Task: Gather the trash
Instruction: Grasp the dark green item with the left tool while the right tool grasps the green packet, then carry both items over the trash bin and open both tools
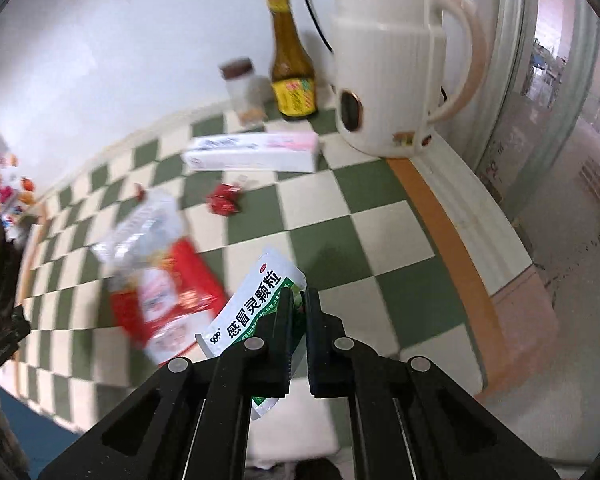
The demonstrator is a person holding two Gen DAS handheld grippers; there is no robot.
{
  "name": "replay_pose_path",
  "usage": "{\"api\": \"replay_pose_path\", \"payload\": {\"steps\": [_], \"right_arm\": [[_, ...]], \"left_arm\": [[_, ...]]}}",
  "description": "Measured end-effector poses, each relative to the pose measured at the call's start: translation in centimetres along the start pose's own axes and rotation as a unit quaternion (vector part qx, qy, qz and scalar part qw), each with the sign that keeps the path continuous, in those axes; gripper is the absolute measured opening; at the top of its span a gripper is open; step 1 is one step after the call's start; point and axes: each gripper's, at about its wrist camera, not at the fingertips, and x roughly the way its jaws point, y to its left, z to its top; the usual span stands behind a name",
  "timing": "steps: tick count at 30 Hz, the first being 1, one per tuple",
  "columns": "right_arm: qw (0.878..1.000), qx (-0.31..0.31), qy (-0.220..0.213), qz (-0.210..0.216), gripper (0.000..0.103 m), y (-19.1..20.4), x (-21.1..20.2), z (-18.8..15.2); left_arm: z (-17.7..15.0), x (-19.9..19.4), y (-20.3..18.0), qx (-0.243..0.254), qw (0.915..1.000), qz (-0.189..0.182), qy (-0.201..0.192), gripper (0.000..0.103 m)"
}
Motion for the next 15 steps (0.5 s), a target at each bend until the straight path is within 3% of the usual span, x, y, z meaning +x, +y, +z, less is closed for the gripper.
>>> {"api": "replay_pose_path", "payload": {"steps": [3,8,12,15], "right_arm": [[1.000,0.003,-0.012,0.015,0.006,1.5,-3.6,-2.0],[0.999,-0.006,-0.020,0.028,0.006,4.2,-8.6,-6.9],[1.000,-0.008,-0.011,0.027,0.006,6.2,-11.7,-13.2],[1.000,-0.006,0.009,0.020,0.006,7.0,-12.5,-18.1]], "left_arm": [[-1.1,-2.0,1.4,0.006,0.9995,-0.028,-0.011,0.013],[-6.1,-5.9,3.6,0.029,0.9968,-0.071,-0.024,0.013],[-11.8,-6.9,5.2,0.058,0.9941,-0.091,-0.010,0.013],[-15.9,-5.9,5.8,0.074,0.9923,-0.098,0.021,0.013]]}}
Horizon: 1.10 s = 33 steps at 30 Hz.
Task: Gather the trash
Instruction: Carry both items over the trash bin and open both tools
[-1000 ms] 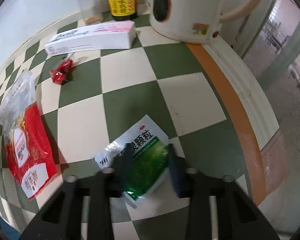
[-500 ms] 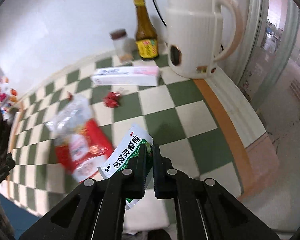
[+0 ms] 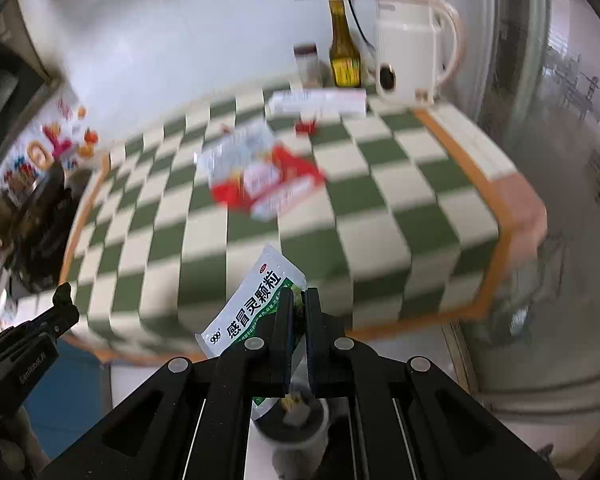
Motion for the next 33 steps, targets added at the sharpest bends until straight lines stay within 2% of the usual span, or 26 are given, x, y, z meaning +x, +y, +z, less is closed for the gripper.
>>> {"api": "replay_pose_path", "payload": {"steps": [5,7,11,16,19,25,29,33], "right_arm": [[0.998,0.011,0.064,-0.009,0.006,0.0,2.6,-7.4],[0.996,0.014,0.093,-0.011,0.006,-0.3,4.5,-10.1],[0.988,0.024,0.154,-0.010,0.006,-1.1,9.7,-15.2],[0.977,0.022,0.212,-0.017,0.006,-2.7,19.0,-21.3],[0.972,0.024,0.231,-0.021,0.006,-3.7,24.7,-24.3],[0.963,0.036,0.266,-0.018,0.006,-5.5,35.9,-29.9],[0.957,0.033,0.288,-0.015,0.006,-5.6,41.4,-32.9],[0.949,0.041,0.313,-0.008,0.006,-5.8,46.1,-35.9]], "left_arm": [[-5.7,4.2,0.1,0.006,0.9975,-0.001,0.071,0.013],[-7.9,6.8,0.0,0.007,0.9939,-0.009,0.110,0.013],[-12.0,14.0,-0.7,0.002,0.9830,-0.016,0.183,0.013],[-16.8,24.4,-1.1,-0.030,0.9673,-0.020,0.251,0.013],[-19.2,30.6,-1.5,-0.041,0.9593,-0.026,0.278,0.013],[-23.4,40.3,-2.5,-0.036,0.9508,-0.027,0.306,0.014],[-25.4,44.5,-2.6,-0.029,0.9447,-0.030,0.325,0.014],[-26.5,46.5,-2.8,-0.018,0.9432,-0.027,0.331,0.017]]}}
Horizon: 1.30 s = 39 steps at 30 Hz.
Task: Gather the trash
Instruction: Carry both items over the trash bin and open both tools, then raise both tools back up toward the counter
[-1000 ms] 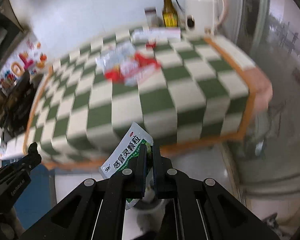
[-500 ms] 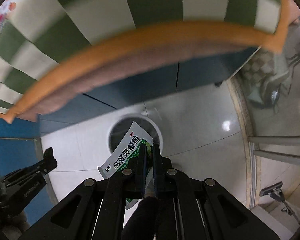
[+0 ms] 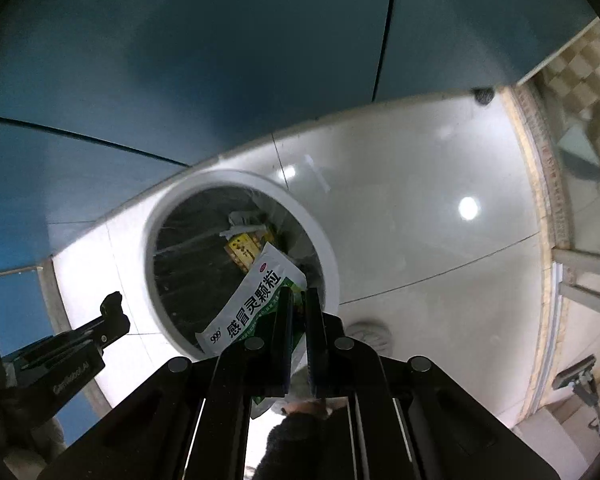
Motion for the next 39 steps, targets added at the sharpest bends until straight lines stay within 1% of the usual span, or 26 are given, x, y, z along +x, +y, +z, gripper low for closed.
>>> {"api": "replay_pose_path", "payload": {"steps": [3,4,5,6,7,8,9,10,11,12,13,14,15,18,22,24,27,29,30,31,39], "right_arm": [[1.000,0.001,0.017,-0.002,0.009,0.3,2.5,0.2],[1.000,0.001,0.018,-0.002,0.009,0.4,2.8,0.2],[1.000,-0.003,0.021,-0.007,0.012,0.5,3.2,0.3],[1.000,-0.005,0.023,-0.011,0.014,0.5,3.5,0.3],[1.000,-0.006,0.025,-0.011,0.016,0.6,3.5,0.2],[0.999,-0.008,0.027,-0.015,0.024,0.6,3.4,0.0],[0.999,-0.012,0.027,-0.021,0.040,0.7,3.3,-0.1],[0.999,-0.015,0.026,-0.027,0.050,0.7,3.0,-0.2],[0.999,-0.020,0.022,-0.030,0.065,0.8,2.6,-0.4],[0.999,-0.024,0.021,-0.032,0.075,0.8,2.3,-0.5],[0.999,-0.031,0.018,-0.039,0.081,1.0,1.9,-0.7],[0.998,-0.038,0.016,-0.045,0.094,1.2,1.4,-1.0],[0.998,-0.043,0.015,-0.048,0.103,1.2,1.0,-0.9],[0.996,-0.065,0.008,-0.061,0.103,1.3,-0.4,-1.4],[0.995,-0.077,0.002,-0.063,0.103,1.6,-2.8,-2.2],[0.995,-0.080,-0.003,-0.064,0.103,1.9,-4.7,-2.6],[0.995,-0.081,-0.012,-0.063,0.103,2.8,-8.2,-3.4],[0.994,-0.084,-0.019,-0.064,0.103,3.3,-10.8,-3.9],[0.994,-0.088,-0.025,-0.064,0.103,3.7,-12.8,-4.3],[0.994,-0.089,-0.028,-0.064,0.103,4.0,-13.9,-4.6],[0.991,-0.106,-0.061,-0.056,0.103,6.7,-27.8,-8.3]], "left_arm": [[-0.2,0.8,0.1,0.002,0.9999,-0.009,0.006,0.017],[-0.2,0.9,0.3,0.002,0.9999,-0.009,0.005,0.023],[-0.2,0.9,0.5,0.002,0.9999,-0.010,0.003,0.029],[-0.4,0.7,0.7,-0.001,1.0000,-0.004,-0.002,0.054],[-0.5,0.5,0.9,0.001,0.9999,0.004,-0.010,0.087],[-0.5,0.4,1.2,0.004,0.9998,0.013,-0.017,0.097],[-0.6,0.1,1.4,0.009,0.9993,0.025,-0.025,0.101],[-0.9,-0.4,1.4,0.013,0.9988,0.035,-0.031,0.101],[-0.8,-0.4,1.8,0.013,0.9987,0.036,-0.033,0.101],[-1.0,-0.9,2.0,0.013,0.9986,0.036,-0.036,0.101],[-1.2,-1.5,2.1,0.012,0.9984,0.037,-0.042,0.101],[-1.4,-2.0,2.3,0.013,0.9980,0.039,-0.047,0.102],[-1.7,-2.7,2.5,0.012,0.9977,0.041,-0.052,0.102],[-2.3,-4.0,2.7,0.002,0.9977,0.035,-0.059,0.102],[-3.6,-7.0,3.0,-0.007,0.9972,0.031,-0.067,0.102],[-4.4,-8.6,3.0,-0.011,0.9971,0.028,-0.069,0.102],[-6.0,-12.3,3.4,-0.018,0.9967,0.025,-0.075,0.102],[-7.1,-14.4,3.5,-0.021,0.9963,0.023,-0.081,0.102],[-7.7,-15.8,3.6,-0.022,0.9959,0.023,-0.084,0.102],[-8.5,-17.7,3.7,-0.023,0.9955,0.021,-0.090,0.102],[-13.3,-29.0,4.6,-0.027,0.9914,0.001,-0.128,0.102]]}}
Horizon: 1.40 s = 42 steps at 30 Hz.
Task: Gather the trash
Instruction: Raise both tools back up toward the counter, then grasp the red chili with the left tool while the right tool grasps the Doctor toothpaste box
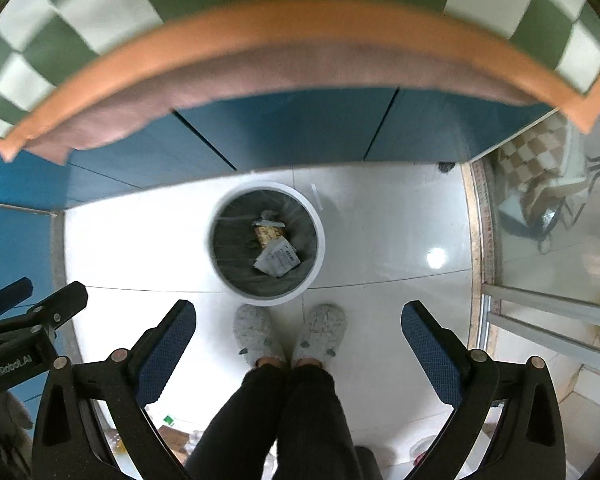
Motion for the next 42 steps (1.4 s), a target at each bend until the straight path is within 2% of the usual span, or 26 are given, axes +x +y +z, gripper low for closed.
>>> {"api": "replay_pose_path", "payload": {"steps": [7,11,16,21,24,27,30,33,36,38,39,42], "right_arm": [[1.000,0.003,-0.027,0.008,0.103,1.1,-11.4,-1.6],[0.999,0.011,-0.044,0.027,0.103,1.5,-16.7,-2.0],[0.994,0.029,-0.082,0.062,0.103,1.1,-22.4,-0.1],[0.985,0.059,-0.136,0.087,0.103,-0.8,-26.7,5.1],[0.979,0.079,-0.163,0.094,0.103,-3.3,-28.7,9.3],[0.975,0.092,-0.177,0.097,0.103,-6.0,-28.7,14.4],[0.972,0.102,-0.184,0.103,0.103,-8.9,-28.4,20.9],[0.974,0.102,-0.167,0.113,0.103,-11.6,-27.5,28.1],[0.983,0.058,-0.143,0.095,0.103,-13.1,-26.8,36.3],[0.988,0.019,-0.137,0.068,0.103,-13.5,-26.7,41.6],[0.991,-0.016,-0.130,0.041,0.103,-13.4,-26.2,45.4],[0.990,-0.096,-0.107,-0.012,0.100,-12.3,-24.5,52.9]], "left_arm": [[-1.3,-8.4,0.7,0.006,0.9992,-0.016,-0.035,0.102],[-0.7,-13.2,0.9,0.015,0.9972,-0.007,-0.073,0.102],[3.1,-19.6,1.0,0.005,0.9877,0.016,-0.156,0.102],[9.1,-24.3,0.4,-0.020,0.9731,0.047,-0.225,0.102],[13.3,-24.9,-0.9,-0.036,0.9684,0.074,-0.235,0.102],[17.8,-24.7,-2.5,-0.055,0.9668,0.089,-0.233,0.102],[22.0,-24.5,-4.4,-0.066,0.9692,0.101,-0.214,0.102],[27.4,-23.7,-6.7,-0.075,0.9741,0.106,-0.185,0.102],[32.3,-22.9,-8.8,-0.078,0.9764,0.111,-0.168,0.102],[36.3,-22.3,-10.4,-0.082,0.9776,0.113,-0.157,0.102],[38.4,-21.8,-11.1,-0.084,0.9787,0.109,-0.152,0.102],[44.9,-19.8,-13.0,-0.088,0.9832,0.091,-0.131,0.102]]}}
